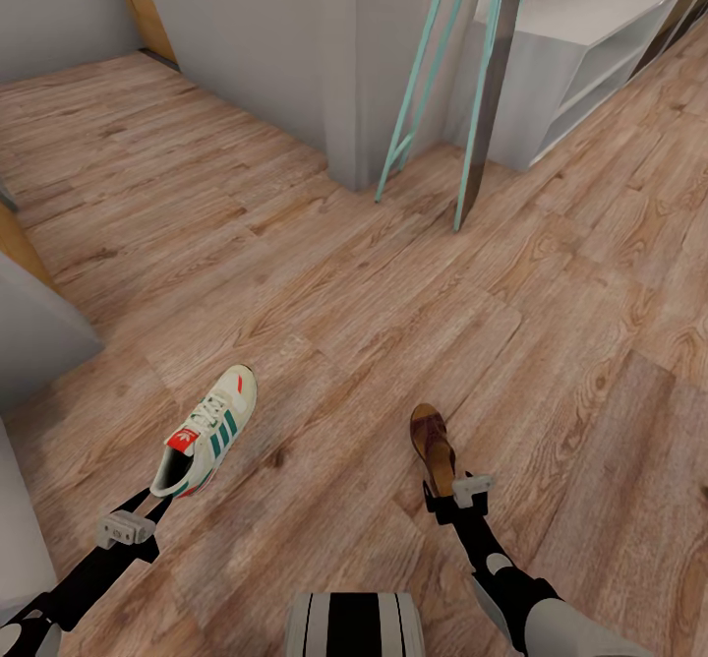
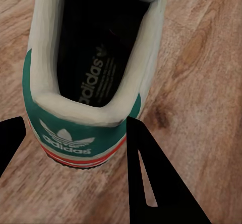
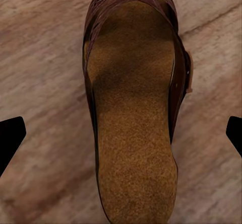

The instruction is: Pick up the two gym shoes and the two sandals from the corridor floor and place them onto the hallstand (shoe rack) in the corridor, making sure they are on the rack and not on the floor. Arrange them so the two gym shoes are next to each other and the two sandals are next to each other.

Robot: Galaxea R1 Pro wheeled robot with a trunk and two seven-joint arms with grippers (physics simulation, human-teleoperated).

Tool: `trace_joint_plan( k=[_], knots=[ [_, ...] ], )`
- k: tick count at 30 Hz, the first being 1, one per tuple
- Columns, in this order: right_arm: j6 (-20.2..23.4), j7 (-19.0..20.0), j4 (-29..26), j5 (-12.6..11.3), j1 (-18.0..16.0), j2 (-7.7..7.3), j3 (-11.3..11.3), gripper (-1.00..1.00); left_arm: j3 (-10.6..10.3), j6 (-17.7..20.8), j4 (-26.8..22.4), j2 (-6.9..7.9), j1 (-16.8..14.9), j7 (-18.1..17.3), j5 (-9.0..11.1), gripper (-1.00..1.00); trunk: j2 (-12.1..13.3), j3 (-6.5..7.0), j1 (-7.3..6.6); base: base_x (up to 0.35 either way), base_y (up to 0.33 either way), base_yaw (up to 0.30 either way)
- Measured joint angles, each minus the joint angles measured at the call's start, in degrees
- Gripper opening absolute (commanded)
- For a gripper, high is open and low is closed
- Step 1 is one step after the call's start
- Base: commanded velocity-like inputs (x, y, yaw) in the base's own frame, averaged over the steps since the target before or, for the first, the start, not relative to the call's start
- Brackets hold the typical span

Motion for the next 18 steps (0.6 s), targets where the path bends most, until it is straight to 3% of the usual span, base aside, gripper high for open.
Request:
trace_joint_plan(
  k=[18],
  knots=[
    [0.0, 0.0, 0.0, 0.0, 0.0, -0.85, 0.0, 1.0, 0.0, 0.0, 0.0, -0.04, 0.0, 0.0, 0.0, -1.0, 0.0, 0.0, 0.0, 0.0, 0.0, 0.0]
  ],
)
